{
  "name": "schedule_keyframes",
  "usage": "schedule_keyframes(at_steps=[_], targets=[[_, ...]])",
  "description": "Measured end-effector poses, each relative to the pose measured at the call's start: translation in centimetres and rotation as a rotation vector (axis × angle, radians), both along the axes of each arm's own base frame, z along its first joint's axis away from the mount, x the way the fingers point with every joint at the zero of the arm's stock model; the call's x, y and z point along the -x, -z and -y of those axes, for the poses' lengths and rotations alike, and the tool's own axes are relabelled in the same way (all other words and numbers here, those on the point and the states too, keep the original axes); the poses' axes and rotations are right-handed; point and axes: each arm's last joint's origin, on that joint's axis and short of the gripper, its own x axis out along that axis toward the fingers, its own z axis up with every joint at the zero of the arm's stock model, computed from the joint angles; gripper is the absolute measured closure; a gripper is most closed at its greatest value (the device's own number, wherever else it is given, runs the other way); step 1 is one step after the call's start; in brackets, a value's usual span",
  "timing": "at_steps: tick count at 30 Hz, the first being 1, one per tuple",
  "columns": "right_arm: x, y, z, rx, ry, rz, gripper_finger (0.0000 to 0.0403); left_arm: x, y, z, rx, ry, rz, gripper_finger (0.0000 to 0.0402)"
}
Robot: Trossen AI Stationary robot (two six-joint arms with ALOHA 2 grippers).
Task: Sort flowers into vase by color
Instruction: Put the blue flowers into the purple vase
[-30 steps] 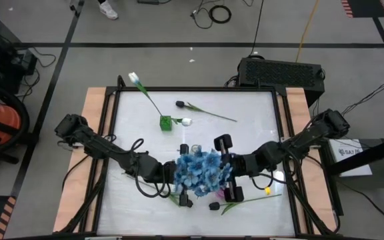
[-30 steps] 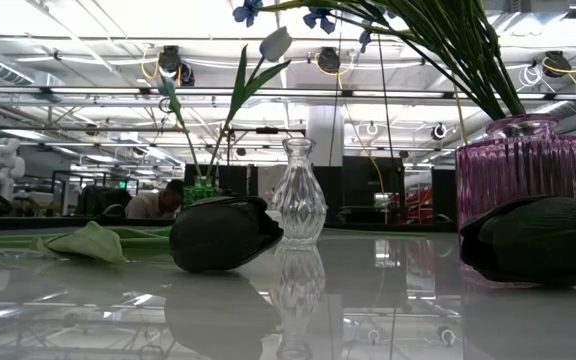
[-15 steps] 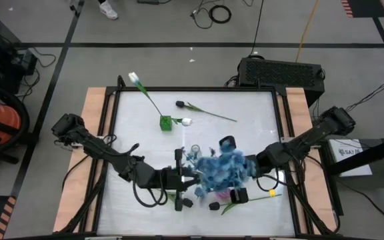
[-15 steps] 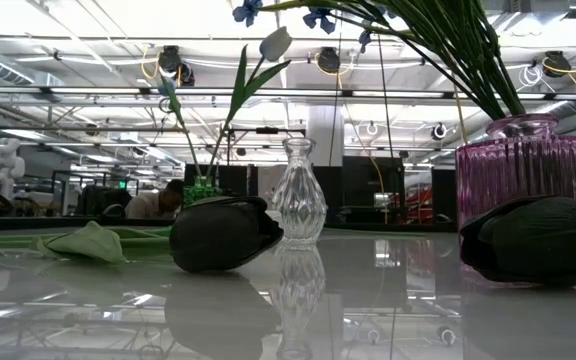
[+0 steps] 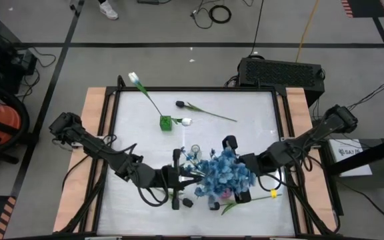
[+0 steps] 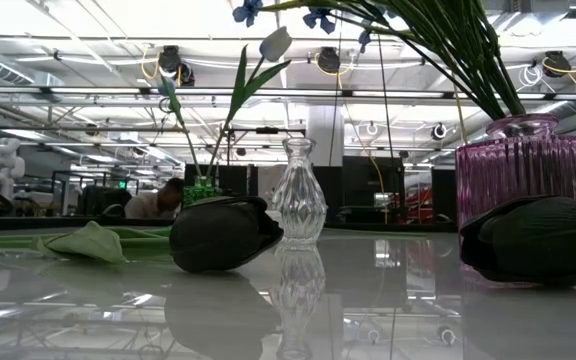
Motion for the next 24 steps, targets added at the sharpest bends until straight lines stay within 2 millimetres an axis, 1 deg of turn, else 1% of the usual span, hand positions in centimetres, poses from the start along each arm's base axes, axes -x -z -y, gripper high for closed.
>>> schedule_keyframes(at_steps=[4,7,12,14,17,20,22,23,24], targets=[[-0.12,0.12,-0.14,0.008,-0.019,0.002,0.0163,-0.09,0.01,-0.17,0.009,-0.006,-0.001,0.039],[-0.07,-0.04,-0.17,0.012,-0.031,0.022,0.0164,-0.13,0.07,-0.26,0.014,-0.008,-0.007,0.039],[-0.06,-0.07,-0.18,0.016,-0.031,0.026,0.0187,-0.28,0.28,-0.59,0.026,-0.017,-0.027,0.039],[-0.06,-0.08,-0.17,0.016,-0.03,0.027,0.0207,-0.3,0.37,-0.65,0.026,-0.019,-0.035,0.039],[-0.05,-0.13,-0.16,0.016,-0.027,0.032,0.0251,-0.3,0.41,-0.66,0.024,-0.019,-0.039,0.039],[-0.04,-0.16,-0.15,0.019,-0.025,0.036,0.0314,-0.29,0.39,-0.64,0.025,-0.018,-0.037,0.0386],[0.0,-0.15,-0.24,0.024,-0.027,0.037,0.0365,-0.21,0.35,-0.6,0.024,-0.016,-0.038,0.0377],[0.09,-0.15,-0.4,0.026,-0.029,0.037,0.0382,-0.09,0.25,-0.54,0.027,-0.013,-0.036,0.0372],[0.24,-0.17,-0.65,0.03,-0.033,0.039,0.039,0.06,0.11,-0.45,0.038,-0.01,-0.033,0.0365]])
